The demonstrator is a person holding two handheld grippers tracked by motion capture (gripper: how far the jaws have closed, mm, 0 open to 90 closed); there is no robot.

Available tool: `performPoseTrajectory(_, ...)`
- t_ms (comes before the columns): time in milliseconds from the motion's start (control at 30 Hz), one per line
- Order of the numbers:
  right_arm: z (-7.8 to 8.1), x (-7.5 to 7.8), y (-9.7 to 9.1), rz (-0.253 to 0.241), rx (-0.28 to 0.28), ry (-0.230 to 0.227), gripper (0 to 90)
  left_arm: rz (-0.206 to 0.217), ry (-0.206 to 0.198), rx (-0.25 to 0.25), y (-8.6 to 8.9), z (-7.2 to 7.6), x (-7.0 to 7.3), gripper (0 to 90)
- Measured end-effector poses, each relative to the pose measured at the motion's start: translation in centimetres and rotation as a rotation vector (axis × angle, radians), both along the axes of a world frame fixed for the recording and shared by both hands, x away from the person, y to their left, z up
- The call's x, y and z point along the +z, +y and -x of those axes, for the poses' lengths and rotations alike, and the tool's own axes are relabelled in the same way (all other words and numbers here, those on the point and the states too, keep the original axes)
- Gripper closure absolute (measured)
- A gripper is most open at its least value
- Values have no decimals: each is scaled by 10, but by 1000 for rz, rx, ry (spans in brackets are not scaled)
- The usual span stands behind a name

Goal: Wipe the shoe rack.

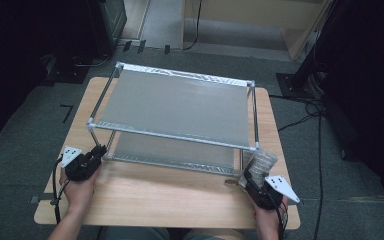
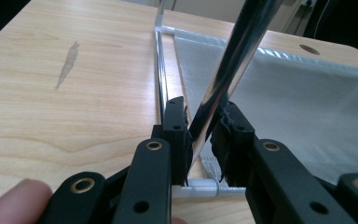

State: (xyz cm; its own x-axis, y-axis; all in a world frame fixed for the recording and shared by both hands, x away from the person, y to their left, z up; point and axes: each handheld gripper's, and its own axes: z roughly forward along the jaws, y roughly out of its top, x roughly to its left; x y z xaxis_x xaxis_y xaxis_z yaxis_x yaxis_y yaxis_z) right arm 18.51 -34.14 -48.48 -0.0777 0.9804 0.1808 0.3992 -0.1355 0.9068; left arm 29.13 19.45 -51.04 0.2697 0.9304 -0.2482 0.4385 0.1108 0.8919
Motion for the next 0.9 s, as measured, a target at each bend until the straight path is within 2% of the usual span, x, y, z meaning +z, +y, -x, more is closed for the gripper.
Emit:
performPoseTrajectory(67,3,0,7,-5,-13,18,608,-8,-2,-6,1,1,0,758)
performPoseTrajectory(167,-3,-5,15,49,-45,23,652,-10,-4,-6,2,5,0,759)
performPoseTrajectory(300,-16,-8,19,46,-89,29,653,-25,-1,-21,5,16,0,762)
performPoseTrajectory(400,-26,-8,22,22,-112,29,635,-29,3,-25,7,26,1,762)
performPoseTrajectory(500,-37,-5,27,34,-103,29,581,-31,6,-27,9,36,1,763)
performPoseTrajectory(567,-46,-5,28,50,-72,26,521,-24,4,-25,10,41,0,761)
performPoseTrajectory(633,-52,-6,29,29,-57,23,533,-15,8,-17,13,46,0,756)
performPoseTrajectory(733,-51,-4,27,0,-42,28,558,-10,7,-3,15,48,-1,751)
performPoseTrajectory(833,-41,0,22,39,-33,38,568,-11,4,10,15,49,0,752)
performPoseTrajectory(900,-31,5,12,70,-42,54,560,-8,2,12,15,48,0,755)
